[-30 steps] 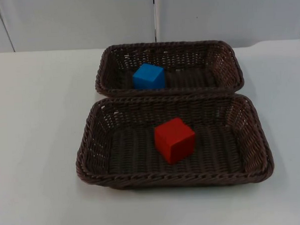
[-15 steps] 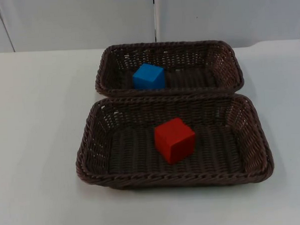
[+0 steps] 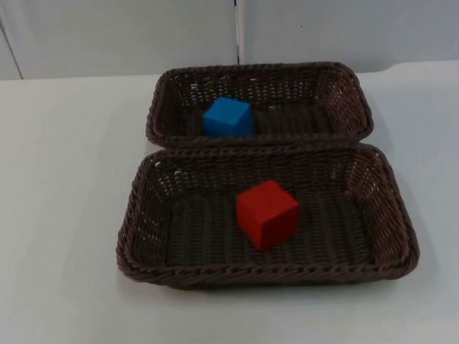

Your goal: Pick up one cube with the left hand and place it into the upper basket. Pick up one cube with the right hand and place it into the lower basket.

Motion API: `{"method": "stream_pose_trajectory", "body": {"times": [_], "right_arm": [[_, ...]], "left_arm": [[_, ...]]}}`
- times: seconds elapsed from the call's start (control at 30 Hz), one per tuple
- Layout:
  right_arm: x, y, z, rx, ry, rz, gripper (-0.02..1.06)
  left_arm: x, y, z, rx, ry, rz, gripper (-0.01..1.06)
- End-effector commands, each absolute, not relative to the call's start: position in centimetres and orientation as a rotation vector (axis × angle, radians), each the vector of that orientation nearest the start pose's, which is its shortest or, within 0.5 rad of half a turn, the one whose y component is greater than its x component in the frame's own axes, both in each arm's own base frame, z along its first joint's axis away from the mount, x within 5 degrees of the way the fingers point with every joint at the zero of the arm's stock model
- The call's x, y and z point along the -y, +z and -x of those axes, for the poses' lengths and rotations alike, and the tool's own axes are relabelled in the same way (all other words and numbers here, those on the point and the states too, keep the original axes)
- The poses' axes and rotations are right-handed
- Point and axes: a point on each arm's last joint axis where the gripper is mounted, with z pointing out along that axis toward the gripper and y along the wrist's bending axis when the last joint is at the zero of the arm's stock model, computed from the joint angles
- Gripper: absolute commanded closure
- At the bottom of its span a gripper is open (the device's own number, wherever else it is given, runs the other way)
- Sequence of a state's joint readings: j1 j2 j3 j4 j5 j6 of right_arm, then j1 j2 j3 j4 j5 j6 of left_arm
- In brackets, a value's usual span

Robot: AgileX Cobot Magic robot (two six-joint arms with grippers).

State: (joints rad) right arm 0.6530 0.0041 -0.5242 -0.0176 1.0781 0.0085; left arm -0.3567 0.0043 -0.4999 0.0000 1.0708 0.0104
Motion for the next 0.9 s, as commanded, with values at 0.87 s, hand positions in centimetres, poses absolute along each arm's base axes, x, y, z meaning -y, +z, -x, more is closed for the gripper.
{"method": "stream_pose_trajectory", "body": {"times": [0.87], "right_arm": [[0.58, 28.01, 0.5, -1.963, 0.386, 0.654, -0.01]], "left_arm": [[-0.1, 27.48, 0.48, -2.032, -0.217, -0.395, 0.0]]}}
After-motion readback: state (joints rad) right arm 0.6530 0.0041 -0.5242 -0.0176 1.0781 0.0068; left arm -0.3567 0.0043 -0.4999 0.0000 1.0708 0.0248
